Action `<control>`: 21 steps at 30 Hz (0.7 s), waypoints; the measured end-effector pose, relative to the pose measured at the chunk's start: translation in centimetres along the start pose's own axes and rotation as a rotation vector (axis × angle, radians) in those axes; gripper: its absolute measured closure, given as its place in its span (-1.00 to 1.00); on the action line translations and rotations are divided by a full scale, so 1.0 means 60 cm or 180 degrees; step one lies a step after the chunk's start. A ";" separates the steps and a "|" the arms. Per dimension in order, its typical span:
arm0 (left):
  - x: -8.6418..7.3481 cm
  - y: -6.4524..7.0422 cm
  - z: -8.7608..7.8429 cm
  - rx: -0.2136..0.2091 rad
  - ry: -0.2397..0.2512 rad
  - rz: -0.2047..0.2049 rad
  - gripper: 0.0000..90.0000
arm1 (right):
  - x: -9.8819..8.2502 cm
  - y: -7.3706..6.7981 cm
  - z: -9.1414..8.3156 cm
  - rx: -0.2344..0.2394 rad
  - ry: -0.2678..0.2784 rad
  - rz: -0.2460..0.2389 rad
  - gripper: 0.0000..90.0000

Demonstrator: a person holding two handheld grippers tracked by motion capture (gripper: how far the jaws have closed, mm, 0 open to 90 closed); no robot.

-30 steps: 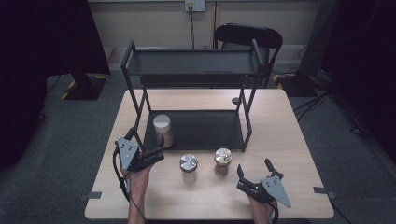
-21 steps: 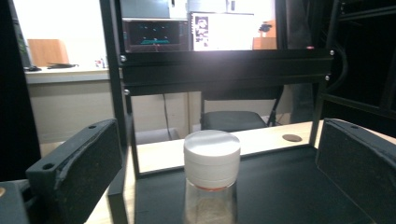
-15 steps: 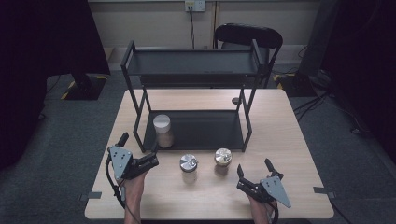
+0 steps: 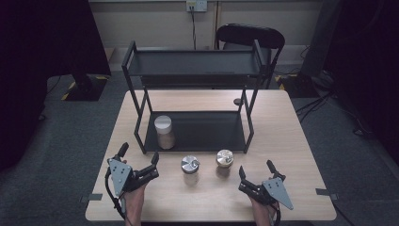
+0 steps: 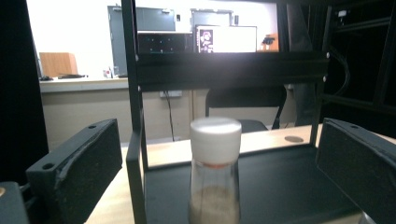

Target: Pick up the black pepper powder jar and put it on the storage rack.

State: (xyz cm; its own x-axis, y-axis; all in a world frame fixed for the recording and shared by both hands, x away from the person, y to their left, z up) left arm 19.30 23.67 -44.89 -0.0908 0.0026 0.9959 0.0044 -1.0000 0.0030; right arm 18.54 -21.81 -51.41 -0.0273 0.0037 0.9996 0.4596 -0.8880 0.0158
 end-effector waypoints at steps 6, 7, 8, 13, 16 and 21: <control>-0.022 0.002 -0.012 0.0053 0.0050 0.0031 -1.00 | 0.000 0.000 0.000 0.0000 0.0000 0.0000 -0.99; -0.025 0.003 -0.013 0.0064 0.0048 0.0026 -1.00 | 0.000 0.000 0.000 0.0000 0.0000 0.0000 -0.98; -0.028 0.003 -0.014 0.0070 0.0050 0.0005 -1.00 | 0.000 0.000 0.000 -0.0001 0.0000 0.0000 -0.99; -0.043 0.004 -0.016 0.0109 0.0018 0.0025 -1.00 | 0.000 -0.001 0.000 -0.0007 -0.0001 0.0001 -0.98; -0.052 0.005 -0.017 0.0131 0.0003 0.0044 -1.00 | 0.000 -0.001 0.000 -0.0016 0.0000 0.0000 -0.98; -0.070 0.011 -0.015 0.0097 -0.0043 0.0088 -1.00 | 0.000 -0.002 0.001 -0.0024 -0.0005 0.0002 -0.98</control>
Point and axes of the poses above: each handheld gripper's, and its own axes: z roughly forward along the jaws, x roughly out of its top, y roughly to its right, the point moved 3 cm from there along z, roughly forward along the jaws, and after that the axes turned 15 degrees about x, right-handed, at the moved point
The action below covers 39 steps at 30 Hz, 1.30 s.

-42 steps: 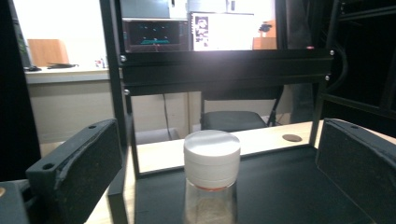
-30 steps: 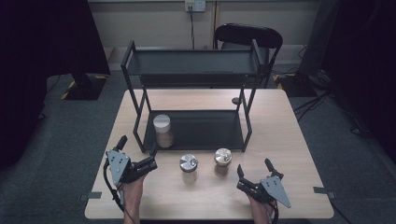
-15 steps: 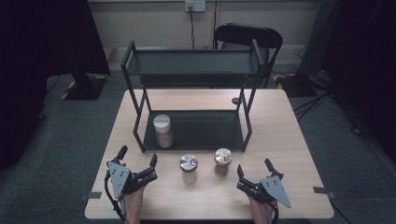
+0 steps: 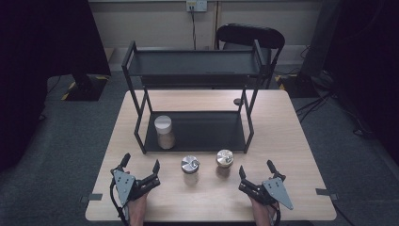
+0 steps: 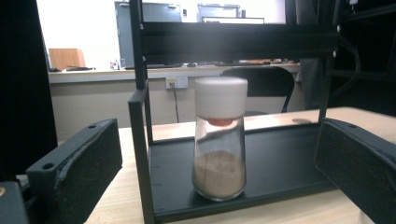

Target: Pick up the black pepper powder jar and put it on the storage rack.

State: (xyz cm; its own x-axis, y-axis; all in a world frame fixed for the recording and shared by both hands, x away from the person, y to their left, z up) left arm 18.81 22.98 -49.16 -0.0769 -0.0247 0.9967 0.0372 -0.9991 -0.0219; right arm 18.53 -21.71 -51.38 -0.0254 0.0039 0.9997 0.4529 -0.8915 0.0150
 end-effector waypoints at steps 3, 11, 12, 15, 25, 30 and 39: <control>-0.012 0.004 -0.002 -0.0003 -0.0005 0.0012 -0.99 | 0.000 0.000 0.000 0.0001 0.0004 -0.0001 -0.98; -0.039 0.017 -0.008 0.0046 -0.0055 0.0076 -0.99 | 0.000 0.000 0.000 0.0007 0.0003 -0.0002 -0.98; -0.040 0.018 -0.007 0.0049 -0.0086 0.0088 -1.00 | 0.000 0.000 0.000 0.0008 0.0003 -0.0002 -0.98; -0.039 0.021 -0.006 0.0067 -0.0103 0.0118 -1.00 | 0.000 0.001 0.000 0.0012 0.0002 -0.0002 -0.98; -0.038 0.018 0.000 0.0110 -0.0205 -0.0034 -1.00 | 0.000 0.001 0.000 0.0011 -0.0003 -0.0002 -0.98; -0.039 0.017 -0.001 0.0127 -0.0206 -0.0080 -1.00 | 0.000 0.000 0.000 0.0010 -0.0001 -0.0001 -0.98; -0.039 0.017 -0.001 0.0142 -0.0205 -0.0094 -1.00 | 0.000 0.000 0.000 0.0007 0.0001 -0.0001 -0.98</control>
Point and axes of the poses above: each handheld gripper's, and its own axes: z roughly forward along the jaws, x roughly out of its top, y roughly to its right, the point moved 3 cm from there along z, roughly forward along the jaws, and after that the axes turned 15 degrees about x, right-handed, at the moved point
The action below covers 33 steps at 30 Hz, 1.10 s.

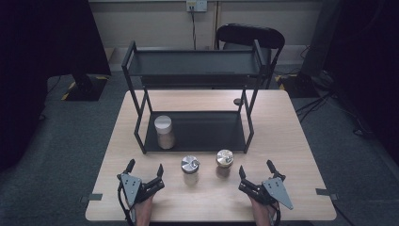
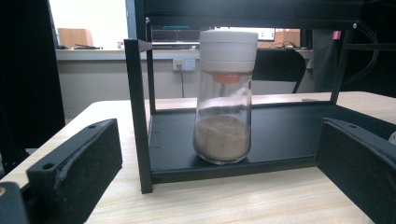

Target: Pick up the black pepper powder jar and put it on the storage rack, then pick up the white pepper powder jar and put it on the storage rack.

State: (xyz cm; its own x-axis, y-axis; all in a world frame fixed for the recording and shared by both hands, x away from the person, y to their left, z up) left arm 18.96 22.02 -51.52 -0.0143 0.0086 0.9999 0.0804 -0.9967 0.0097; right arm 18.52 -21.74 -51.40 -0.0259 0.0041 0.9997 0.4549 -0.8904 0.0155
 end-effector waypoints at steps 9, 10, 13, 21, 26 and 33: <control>0.000 0.001 0.000 0.0010 -0.0001 0.0002 -1.00 | 0.000 0.000 0.000 -0.0004 -0.0005 0.0000 -0.98; 0.000 0.001 0.000 0.0013 0.0003 -0.0002 -1.00 | 0.000 0.000 0.000 -0.0002 0.0000 0.0000 -0.98; 0.001 0.001 0.000 0.0017 -0.0017 0.0003 -1.00 | 0.000 0.001 0.000 0.0021 -0.0004 0.0000 -0.98; -0.001 0.002 -0.001 0.0030 0.0012 -0.0005 -1.00 | 0.006 0.010 0.001 0.0096 -0.0038 0.0112 -0.98; -0.001 0.002 -0.001 0.0035 0.0011 -0.0005 -1.00 | 0.013 0.013 0.000 0.0130 -0.0033 0.0110 -0.98; -0.001 0.003 -0.001 0.0037 0.0012 -0.0006 -1.00 | 0.025 0.004 -0.002 0.0168 0.0008 0.0045 -0.99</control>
Point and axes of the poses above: each handheld gripper's, and its own axes: z roughly forward along the jaws, x roughly out of its top, y roughly to its right, the point moved 3 cm from there along z, roughly forward along the jaws, and after that the axes turned 15 degrees about x, right-handed, at the moved point
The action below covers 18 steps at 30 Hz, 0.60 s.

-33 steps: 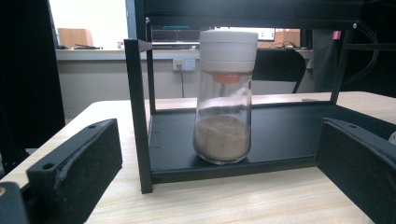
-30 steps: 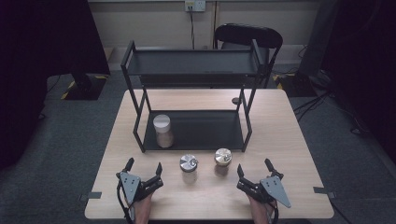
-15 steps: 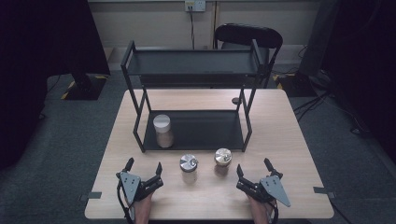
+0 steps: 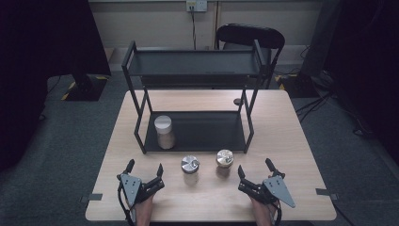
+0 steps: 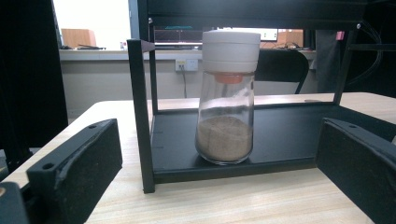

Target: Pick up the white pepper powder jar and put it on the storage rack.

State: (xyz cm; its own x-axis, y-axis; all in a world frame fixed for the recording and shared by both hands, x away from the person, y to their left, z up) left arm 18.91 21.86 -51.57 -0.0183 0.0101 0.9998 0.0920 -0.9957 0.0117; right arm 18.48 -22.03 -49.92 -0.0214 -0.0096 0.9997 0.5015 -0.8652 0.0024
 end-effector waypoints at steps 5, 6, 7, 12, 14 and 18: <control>0.000 0.000 0.000 0.0002 0.0001 0.0000 -1.00 | 0.006 -0.003 0.001 0.0029 0.0009 -0.0005 -0.99; 0.000 0.000 0.000 0.0003 0.0000 -0.0001 -1.00 | 0.007 -0.004 0.001 0.0036 0.0005 -0.0010 -0.99; 0.000 0.000 0.000 0.0004 0.0000 -0.0001 -1.00 | 0.008 -0.004 0.001 0.0045 -0.0005 -0.0009 -0.99; 0.000 0.000 0.000 0.0007 0.0001 0.0002 -1.00 | 0.013 -0.008 0.001 0.0091 -0.0005 -0.0005 -0.98; 0.000 0.001 0.000 0.0008 0.0001 0.0000 -1.00 | 0.016 -0.009 0.000 0.0118 -0.0002 -0.0001 -0.99; 0.000 0.001 0.000 0.0013 0.0002 0.0001 -1.00 | 0.020 -0.012 -0.001 0.0151 -0.0001 -0.0024 -0.99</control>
State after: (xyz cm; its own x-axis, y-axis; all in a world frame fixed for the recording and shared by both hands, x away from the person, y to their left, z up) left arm 18.90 21.81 -51.58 -0.0189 0.0097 0.9998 0.0960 -0.9953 0.0114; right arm 18.04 -21.47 -48.73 -0.0251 -0.0031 0.9997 0.5417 -0.8405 0.0109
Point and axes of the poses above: each handheld gripper's, and its own axes: z roughly forward along the jaws, x roughly out of its top, y roughly to its right, the point moved 3 cm from there along z, roughly forward along the jaws, and after that the axes turned 15 degrees about x, right-handed, at the moved point
